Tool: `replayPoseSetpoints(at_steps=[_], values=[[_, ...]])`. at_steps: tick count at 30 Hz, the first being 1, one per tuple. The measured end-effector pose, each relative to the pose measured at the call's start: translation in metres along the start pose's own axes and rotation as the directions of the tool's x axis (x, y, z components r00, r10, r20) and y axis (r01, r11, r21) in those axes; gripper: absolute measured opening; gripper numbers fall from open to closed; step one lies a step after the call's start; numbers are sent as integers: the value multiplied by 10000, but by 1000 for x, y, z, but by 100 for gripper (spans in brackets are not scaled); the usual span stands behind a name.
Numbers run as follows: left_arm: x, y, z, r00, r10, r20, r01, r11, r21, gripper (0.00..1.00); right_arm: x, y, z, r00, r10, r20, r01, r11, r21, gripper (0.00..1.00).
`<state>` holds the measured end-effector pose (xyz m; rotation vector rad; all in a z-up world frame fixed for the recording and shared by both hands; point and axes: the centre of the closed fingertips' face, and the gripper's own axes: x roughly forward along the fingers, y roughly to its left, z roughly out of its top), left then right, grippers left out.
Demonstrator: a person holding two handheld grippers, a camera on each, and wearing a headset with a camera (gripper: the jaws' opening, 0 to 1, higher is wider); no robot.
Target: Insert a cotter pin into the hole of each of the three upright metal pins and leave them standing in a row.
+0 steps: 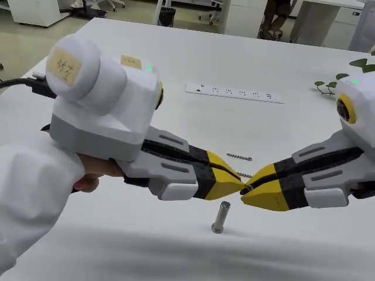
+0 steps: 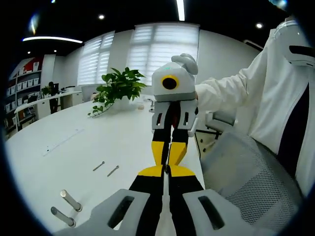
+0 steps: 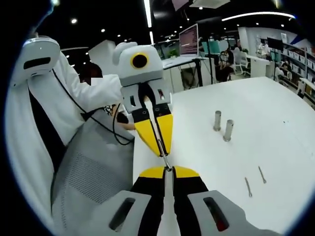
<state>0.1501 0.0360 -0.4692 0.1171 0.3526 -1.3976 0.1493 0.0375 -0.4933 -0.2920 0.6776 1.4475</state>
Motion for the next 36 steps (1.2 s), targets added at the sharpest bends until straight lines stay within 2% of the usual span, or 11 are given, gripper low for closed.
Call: replayPoseSetpoints(at_steps=[5,10,12,19,23,30,36], values=[[0,-2,-1,10000,-68,1,68,9998,207,0,1,5,-2,9998,211,31,-211,9998,59,0],[1,-5,-2,9998,-110,-178,121,9979,643,0,0,8,-1,9996,278,44,-278,9996,-29,0],[2,-6,-4,9997,-129,-211,137,9990,420,0,-1,8,-1,9996,270,41,-270,9995,-190,0],[4,-7,-4,9998,-110,-149,121,9972,738,0,-2,8,-3,9998,155,-86,-158,9993,-335,0],[5,-7,-5,9997,-43,-226,56,9984,571,0,-2,8,-4,9998,99,-167,-106,9990,-434,0],[2,-4,-6,9996,95,-250,-72,9956,931,0,0,8,-2,9996,105,-266,-121,9980,-620,0],[0,5,-10,9987,410,-310,-376,9938,1043,15,2,1,-13,9975,-118,-700,65,9971,-764,0]])
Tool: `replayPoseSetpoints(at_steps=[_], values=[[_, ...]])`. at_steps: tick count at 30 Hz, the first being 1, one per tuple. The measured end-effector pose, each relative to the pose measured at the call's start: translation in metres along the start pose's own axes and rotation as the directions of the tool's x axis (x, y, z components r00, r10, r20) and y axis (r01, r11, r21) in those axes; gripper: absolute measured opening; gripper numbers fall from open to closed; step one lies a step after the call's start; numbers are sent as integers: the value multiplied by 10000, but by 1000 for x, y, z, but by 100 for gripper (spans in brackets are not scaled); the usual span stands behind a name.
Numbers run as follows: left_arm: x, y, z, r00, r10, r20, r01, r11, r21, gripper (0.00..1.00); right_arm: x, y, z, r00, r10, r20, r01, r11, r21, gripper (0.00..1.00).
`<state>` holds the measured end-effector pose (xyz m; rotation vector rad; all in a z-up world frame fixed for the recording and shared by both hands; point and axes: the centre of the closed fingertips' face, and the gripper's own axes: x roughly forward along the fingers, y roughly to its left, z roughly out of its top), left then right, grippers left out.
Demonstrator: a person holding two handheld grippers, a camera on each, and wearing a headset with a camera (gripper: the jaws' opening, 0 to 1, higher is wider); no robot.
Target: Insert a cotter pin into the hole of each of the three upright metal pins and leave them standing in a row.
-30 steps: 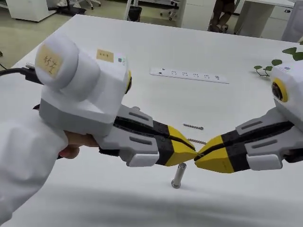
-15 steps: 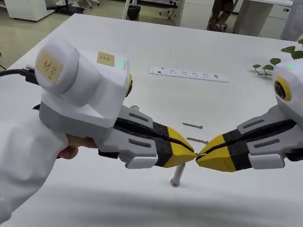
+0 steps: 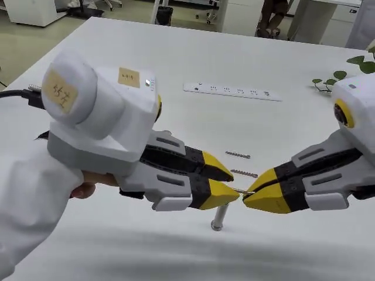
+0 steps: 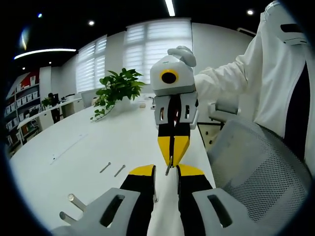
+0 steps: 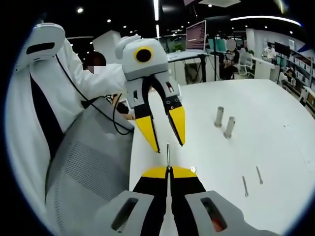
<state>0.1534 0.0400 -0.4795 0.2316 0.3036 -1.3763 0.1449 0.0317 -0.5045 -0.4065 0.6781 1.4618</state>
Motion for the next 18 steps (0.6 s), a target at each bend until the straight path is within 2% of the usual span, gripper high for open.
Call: replayPoseSetpoints(at_steps=[4,7,8,11,15,18], values=[[1,5,-6,9999,157,-65,-158,9998,-121,17,0,-4,-8,9988,-285,-392,281,9996,-103,0],[4,6,-14,9995,128,-290,-135,9997,-217,20,1,-7,-16,9967,-453,-667,445,9989,-147,0],[4,4,-17,9993,-5,-364,-8,9994,-333,19,0,-8,-22,9944,-553,-899,537,9984,-200,0],[7,8,-21,9994,70,-353,-86,9990,-439,17,2,-11,-34,9896,-641,-1285,618,9978,-221,0],[10,14,-28,9983,290,-496,-314,9983,-489,20,3,-16,-44,9849,-798,-1535,781,9968,-169,0],[13,15,-33,9979,274,-585,-303,9983,-499,20,3,-20,-50,9809,-956,-1696,939,9954,-180,0]])
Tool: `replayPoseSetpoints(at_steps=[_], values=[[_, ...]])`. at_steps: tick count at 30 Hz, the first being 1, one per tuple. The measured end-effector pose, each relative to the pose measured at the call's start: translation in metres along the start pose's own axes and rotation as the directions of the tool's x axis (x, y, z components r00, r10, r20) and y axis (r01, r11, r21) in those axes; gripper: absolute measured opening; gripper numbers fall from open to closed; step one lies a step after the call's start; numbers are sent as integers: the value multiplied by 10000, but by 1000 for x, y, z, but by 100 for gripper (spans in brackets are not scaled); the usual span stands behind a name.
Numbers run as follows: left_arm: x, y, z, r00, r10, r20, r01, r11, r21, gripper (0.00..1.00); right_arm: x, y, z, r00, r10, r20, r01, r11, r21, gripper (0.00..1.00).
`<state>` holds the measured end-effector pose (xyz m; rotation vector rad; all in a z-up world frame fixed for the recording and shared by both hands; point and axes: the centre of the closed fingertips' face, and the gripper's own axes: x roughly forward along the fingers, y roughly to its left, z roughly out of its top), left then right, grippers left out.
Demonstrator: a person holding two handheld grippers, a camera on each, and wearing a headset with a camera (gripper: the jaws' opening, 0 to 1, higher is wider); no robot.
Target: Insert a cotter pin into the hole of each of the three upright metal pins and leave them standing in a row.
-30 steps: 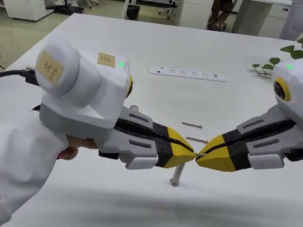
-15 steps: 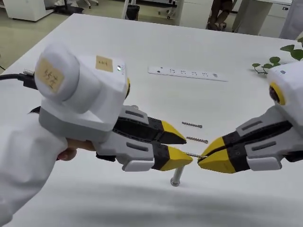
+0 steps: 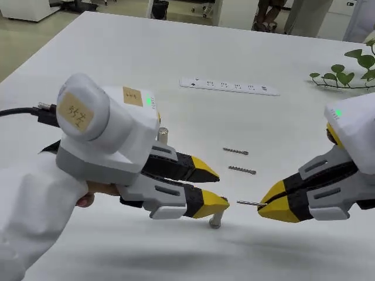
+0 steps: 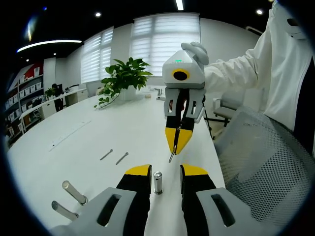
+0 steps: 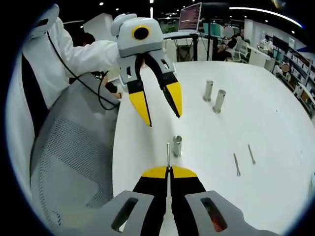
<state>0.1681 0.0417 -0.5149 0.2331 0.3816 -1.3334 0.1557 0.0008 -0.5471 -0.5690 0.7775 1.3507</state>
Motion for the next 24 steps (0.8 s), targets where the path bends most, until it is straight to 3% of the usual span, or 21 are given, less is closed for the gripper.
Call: replayPoseSetpoints(at_steps=[8,24], values=[[12,10,-12,9990,52,-443,-54,10000,-55,21,5,-11,-7,9996,-222,-160,224,9997,93,0],[27,14,-29,9978,-188,-637,159,9988,-467,16,15,-14,-13,9998,10,-179,-4,9995,306,0]])
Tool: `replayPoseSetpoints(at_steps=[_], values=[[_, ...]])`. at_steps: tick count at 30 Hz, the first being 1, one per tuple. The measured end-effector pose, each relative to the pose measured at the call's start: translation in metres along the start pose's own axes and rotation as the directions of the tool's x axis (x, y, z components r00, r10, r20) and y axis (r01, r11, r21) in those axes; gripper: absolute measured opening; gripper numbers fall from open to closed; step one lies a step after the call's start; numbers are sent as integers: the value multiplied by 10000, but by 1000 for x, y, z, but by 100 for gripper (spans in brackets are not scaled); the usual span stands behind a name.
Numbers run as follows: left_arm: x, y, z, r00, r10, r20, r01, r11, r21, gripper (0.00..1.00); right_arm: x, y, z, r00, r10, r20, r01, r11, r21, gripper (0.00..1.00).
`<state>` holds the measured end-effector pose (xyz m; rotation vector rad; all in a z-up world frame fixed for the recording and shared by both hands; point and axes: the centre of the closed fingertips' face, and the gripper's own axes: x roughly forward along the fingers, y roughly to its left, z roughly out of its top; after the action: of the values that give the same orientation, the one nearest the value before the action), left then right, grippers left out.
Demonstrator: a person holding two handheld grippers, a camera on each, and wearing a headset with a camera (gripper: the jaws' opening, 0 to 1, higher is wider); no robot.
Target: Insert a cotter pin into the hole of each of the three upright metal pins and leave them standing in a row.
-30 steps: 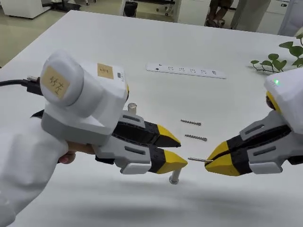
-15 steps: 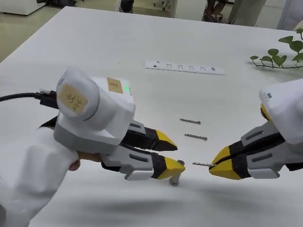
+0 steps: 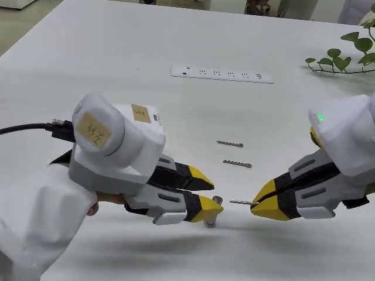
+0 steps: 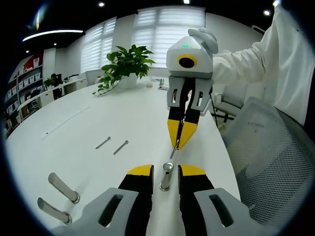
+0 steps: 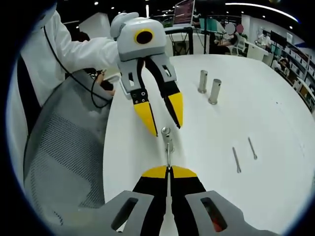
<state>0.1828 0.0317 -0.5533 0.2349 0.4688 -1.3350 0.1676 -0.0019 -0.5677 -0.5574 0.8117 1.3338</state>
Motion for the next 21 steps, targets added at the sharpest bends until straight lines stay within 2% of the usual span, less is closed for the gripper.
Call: replayPoseSetpoints(at_steps=[4,9,16,21], values=[[3,-1,0,10000,-66,-15,66,10000,60,15,0,0,0,10000,26,-7,-26,10000,-41,0],[6,-4,-2,9996,-225,-139,227,9997,129,6,-1,-1,0,10000,42,16,-42,10000,8,0],[8,-2,-1,9998,-210,23,210,9998,58,6,-1,-1,1,10000,39,74,-40,10000,34,0],[8,-4,-1,9996,-267,-19,267,9992,312,6,2,-1,3,9999,62,94,-62,10000,-13,0]])
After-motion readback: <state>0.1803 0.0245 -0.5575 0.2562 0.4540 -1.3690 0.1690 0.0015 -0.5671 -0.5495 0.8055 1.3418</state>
